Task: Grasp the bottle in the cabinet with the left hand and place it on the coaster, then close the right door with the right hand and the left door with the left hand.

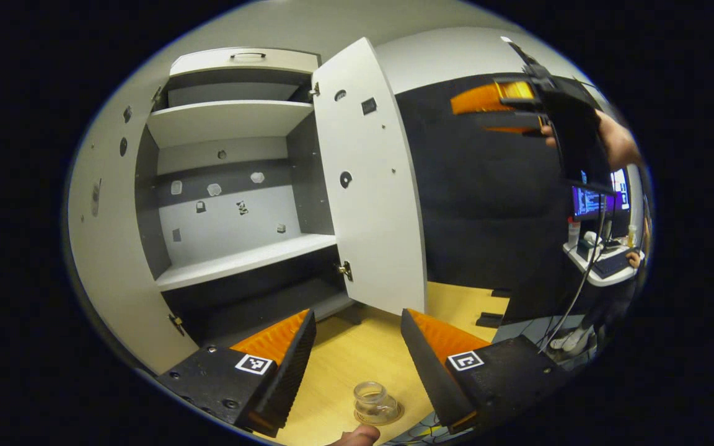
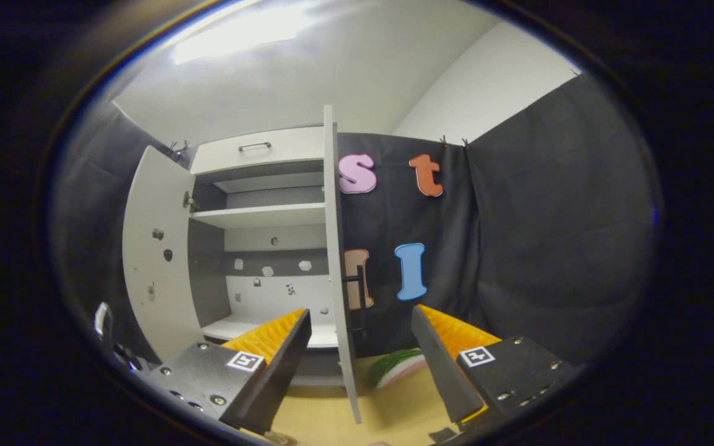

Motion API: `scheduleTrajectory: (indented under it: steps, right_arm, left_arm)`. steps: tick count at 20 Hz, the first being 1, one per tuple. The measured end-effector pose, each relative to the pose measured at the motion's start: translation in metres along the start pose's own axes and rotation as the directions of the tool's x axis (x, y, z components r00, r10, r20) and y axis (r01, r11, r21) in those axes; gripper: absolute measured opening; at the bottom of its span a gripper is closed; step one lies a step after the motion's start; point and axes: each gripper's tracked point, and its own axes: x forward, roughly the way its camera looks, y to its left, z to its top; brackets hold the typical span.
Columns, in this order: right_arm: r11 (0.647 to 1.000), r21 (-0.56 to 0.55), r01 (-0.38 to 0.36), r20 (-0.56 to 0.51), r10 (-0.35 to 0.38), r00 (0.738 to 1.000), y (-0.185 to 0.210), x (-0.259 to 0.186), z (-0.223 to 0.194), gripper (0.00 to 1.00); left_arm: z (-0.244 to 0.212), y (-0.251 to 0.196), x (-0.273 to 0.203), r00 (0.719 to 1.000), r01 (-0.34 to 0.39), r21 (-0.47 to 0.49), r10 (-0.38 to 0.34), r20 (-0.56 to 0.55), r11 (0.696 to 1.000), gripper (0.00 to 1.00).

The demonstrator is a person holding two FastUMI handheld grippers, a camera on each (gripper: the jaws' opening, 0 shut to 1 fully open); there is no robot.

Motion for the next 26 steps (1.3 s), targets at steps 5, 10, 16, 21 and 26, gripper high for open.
scheduleTrajectory:
  steps: [5,10,16,21,26]
  right_arm:
    - [0.995,-0.003,0.1,-0.052,-0.1,0.994,-0.058,0.017,-0.022,0.99]
    - [0.967,-0.022,0.252,-0.163,-0.252,0.954,-0.116,0.059,-0.067,0.99]
    - [0.966,-0.077,0.249,-0.172,-0.258,0.951,-0.121,0.123,-0.073,0.99]
    - [0.986,-0.028,0.164,-0.179,-0.167,0.97,-0.083,0.164,-0.075,0.99]
    - [0.99,-0.1,0.1,-0.124,-0.112,0.986,-0.05,0.163,-0.068,0.9]
  left_arm:
    - [0.07,0.062,-0.011,0.981,-0.184,-0.052,0.186,0.051,0.982,0.93]
    - [0.086,0.115,-0.027,0.947,-0.314,-0.08,0.318,0.044,0.946,0.99]
    - [0.078,0.159,-0.052,0.909,-0.415,-0.111,0.418,-0.002,0.903,0.98]
    - [0.065,0.177,-0.08,0.881,-0.47,-0.134,0.473,-0.009,0.872,0.98]
    - [0.051,0.174,-0.1,0.877,-0.48,-0.092,0.478,-0.046,0.873,0.98]
